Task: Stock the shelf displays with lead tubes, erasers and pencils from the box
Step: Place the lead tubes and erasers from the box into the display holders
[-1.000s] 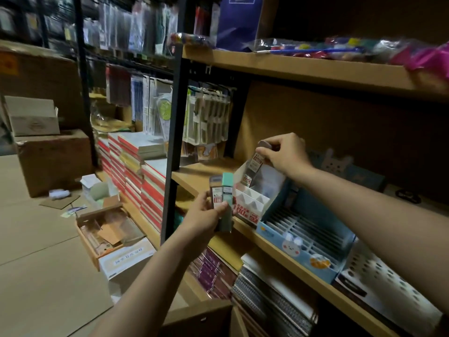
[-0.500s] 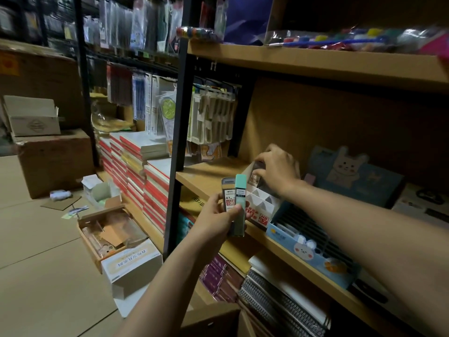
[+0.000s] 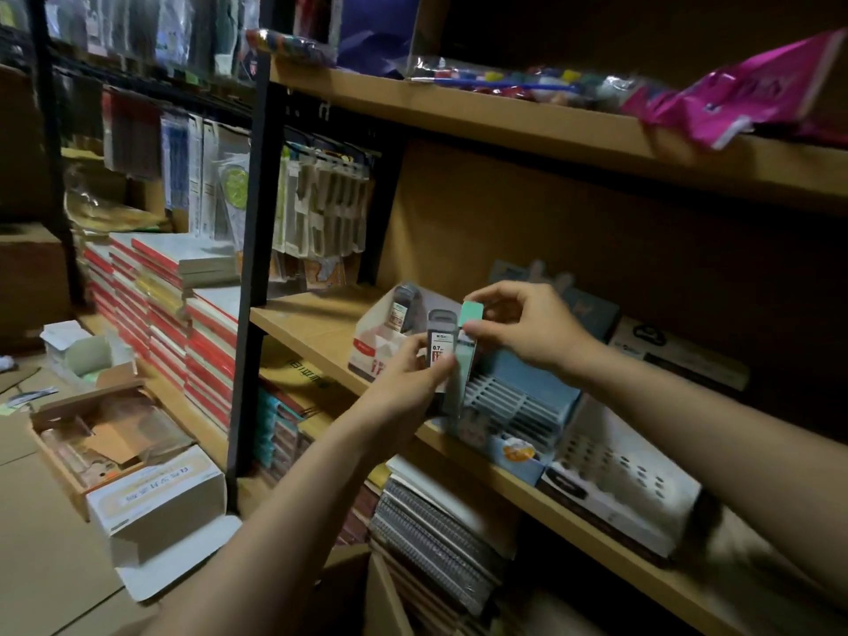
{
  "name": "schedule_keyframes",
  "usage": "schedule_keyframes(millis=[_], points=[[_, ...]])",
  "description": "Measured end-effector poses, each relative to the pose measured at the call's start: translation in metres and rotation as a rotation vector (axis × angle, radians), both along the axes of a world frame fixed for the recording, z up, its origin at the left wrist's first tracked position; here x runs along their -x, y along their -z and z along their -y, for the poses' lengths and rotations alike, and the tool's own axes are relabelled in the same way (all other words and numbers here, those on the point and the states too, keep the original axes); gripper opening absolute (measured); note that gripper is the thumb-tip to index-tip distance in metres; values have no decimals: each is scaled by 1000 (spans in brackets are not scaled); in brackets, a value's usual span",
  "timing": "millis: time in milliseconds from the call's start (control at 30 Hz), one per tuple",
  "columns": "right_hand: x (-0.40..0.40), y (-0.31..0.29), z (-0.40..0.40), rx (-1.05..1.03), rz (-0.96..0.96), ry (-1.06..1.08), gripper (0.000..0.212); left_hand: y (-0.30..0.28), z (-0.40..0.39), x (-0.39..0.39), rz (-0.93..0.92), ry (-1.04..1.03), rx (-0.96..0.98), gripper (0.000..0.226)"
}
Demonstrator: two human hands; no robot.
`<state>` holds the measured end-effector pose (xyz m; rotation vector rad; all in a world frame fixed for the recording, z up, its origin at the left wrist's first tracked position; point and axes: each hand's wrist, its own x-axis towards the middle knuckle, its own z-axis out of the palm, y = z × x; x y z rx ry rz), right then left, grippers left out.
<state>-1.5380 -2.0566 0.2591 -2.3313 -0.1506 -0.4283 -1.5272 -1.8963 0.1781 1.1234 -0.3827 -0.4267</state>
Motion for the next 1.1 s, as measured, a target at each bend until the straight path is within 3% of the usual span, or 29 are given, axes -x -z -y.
schedule_keyframes(millis=[67, 200, 267, 533, 900, 1100], points=[[7, -15, 17, -28, 70, 78, 28, 1, 9, 1, -2, -94, 9, 23], [19, -29, 46, 370, 235, 335, 33, 17, 16, 4, 75, -190, -115, 22], [18, -19, 50, 431, 229, 355, 30, 26, 17, 6, 108, -190, -146, 24], [-8, 14, 52, 424, 171, 435, 26, 42, 21, 0, 156, -248, -231, 28], [-20, 36, 47, 363, 193, 441, 27, 47, 25, -8, 134, -255, -189, 21], [-19, 41, 44, 534, 242, 451, 24, 47, 25, -9, 128, -243, -192, 20]])
